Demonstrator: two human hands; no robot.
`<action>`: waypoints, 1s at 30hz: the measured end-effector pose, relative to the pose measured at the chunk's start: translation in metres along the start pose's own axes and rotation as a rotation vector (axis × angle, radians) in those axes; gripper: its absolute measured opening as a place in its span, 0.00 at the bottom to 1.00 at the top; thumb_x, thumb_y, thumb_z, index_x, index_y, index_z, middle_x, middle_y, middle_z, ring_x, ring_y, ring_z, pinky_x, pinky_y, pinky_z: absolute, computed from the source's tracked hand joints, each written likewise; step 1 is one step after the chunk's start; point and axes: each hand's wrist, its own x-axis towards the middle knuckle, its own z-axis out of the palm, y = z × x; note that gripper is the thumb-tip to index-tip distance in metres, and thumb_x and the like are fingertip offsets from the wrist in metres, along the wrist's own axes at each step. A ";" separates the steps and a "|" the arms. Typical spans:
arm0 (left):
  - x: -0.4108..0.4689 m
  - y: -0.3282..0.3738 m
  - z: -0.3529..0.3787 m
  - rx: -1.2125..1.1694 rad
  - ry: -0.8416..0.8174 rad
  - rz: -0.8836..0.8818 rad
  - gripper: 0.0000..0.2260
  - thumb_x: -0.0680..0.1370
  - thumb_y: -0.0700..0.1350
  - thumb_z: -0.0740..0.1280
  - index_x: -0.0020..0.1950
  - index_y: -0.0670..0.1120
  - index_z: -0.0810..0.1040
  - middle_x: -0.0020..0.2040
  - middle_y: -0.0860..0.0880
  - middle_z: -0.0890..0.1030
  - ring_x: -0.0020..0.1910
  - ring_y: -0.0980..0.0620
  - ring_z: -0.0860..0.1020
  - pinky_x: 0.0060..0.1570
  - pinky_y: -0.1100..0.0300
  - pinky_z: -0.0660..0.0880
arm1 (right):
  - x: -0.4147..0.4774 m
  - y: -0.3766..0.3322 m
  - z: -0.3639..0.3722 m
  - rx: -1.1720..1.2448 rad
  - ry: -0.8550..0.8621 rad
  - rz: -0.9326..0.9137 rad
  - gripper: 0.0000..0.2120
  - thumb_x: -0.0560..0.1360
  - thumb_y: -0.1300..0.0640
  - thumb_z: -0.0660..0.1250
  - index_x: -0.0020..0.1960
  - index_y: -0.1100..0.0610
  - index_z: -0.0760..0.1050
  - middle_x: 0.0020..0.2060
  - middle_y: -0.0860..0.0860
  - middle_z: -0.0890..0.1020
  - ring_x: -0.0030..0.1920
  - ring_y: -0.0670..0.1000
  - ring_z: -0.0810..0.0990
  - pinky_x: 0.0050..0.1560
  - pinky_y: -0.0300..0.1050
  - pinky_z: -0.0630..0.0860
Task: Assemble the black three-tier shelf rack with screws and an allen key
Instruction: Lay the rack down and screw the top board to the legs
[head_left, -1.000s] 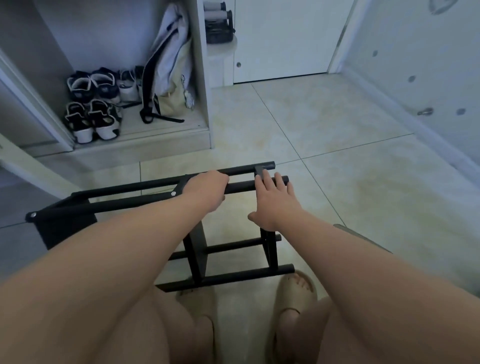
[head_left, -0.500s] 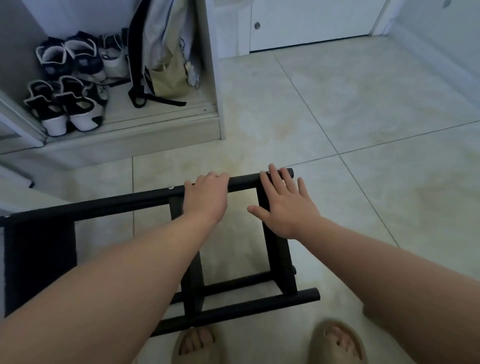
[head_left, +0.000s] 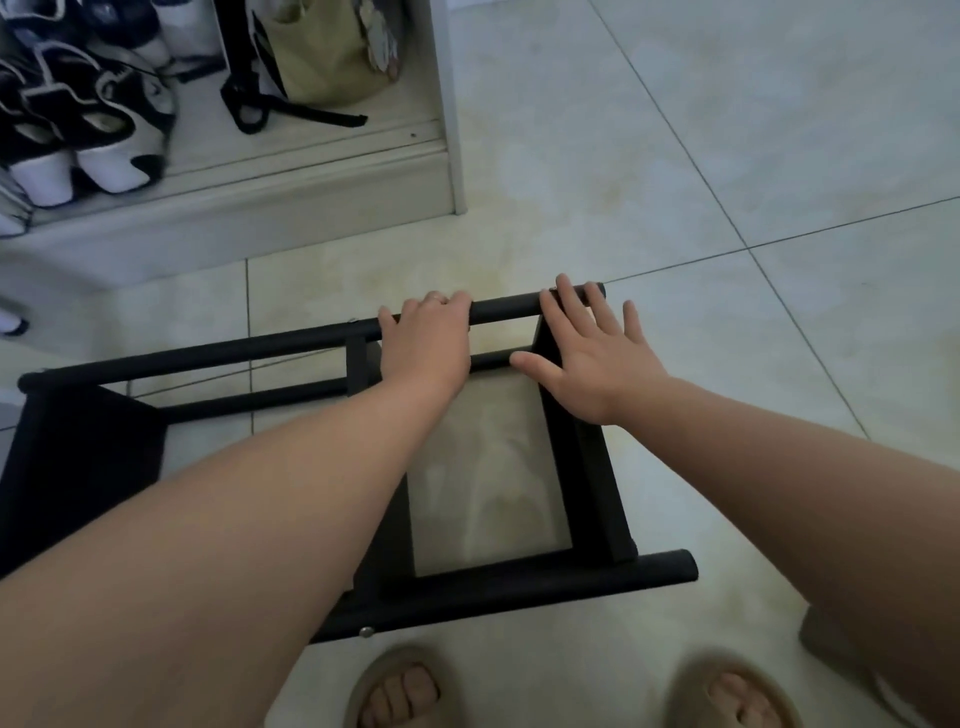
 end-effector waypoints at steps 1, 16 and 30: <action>-0.002 0.002 -0.003 -0.004 -0.032 -0.013 0.11 0.83 0.44 0.60 0.65 0.50 0.71 0.64 0.46 0.75 0.64 0.42 0.70 0.70 0.38 0.61 | -0.004 0.002 -0.003 -0.003 0.001 -0.001 0.44 0.75 0.25 0.39 0.82 0.48 0.36 0.81 0.44 0.35 0.81 0.50 0.33 0.79 0.61 0.35; -0.118 0.134 -0.065 0.109 -0.202 0.470 0.33 0.82 0.62 0.54 0.82 0.54 0.41 0.82 0.49 0.41 0.80 0.43 0.40 0.77 0.39 0.46 | -0.247 0.118 -0.055 -0.109 -0.022 0.206 0.42 0.75 0.27 0.39 0.82 0.46 0.32 0.79 0.41 0.32 0.81 0.50 0.33 0.80 0.57 0.36; -0.179 0.278 0.040 -0.001 -0.637 0.732 0.33 0.82 0.61 0.58 0.81 0.49 0.50 0.80 0.43 0.59 0.77 0.41 0.61 0.72 0.44 0.64 | -0.334 0.237 0.075 0.159 -0.336 0.439 0.33 0.83 0.35 0.48 0.83 0.46 0.43 0.83 0.45 0.48 0.82 0.51 0.43 0.80 0.57 0.45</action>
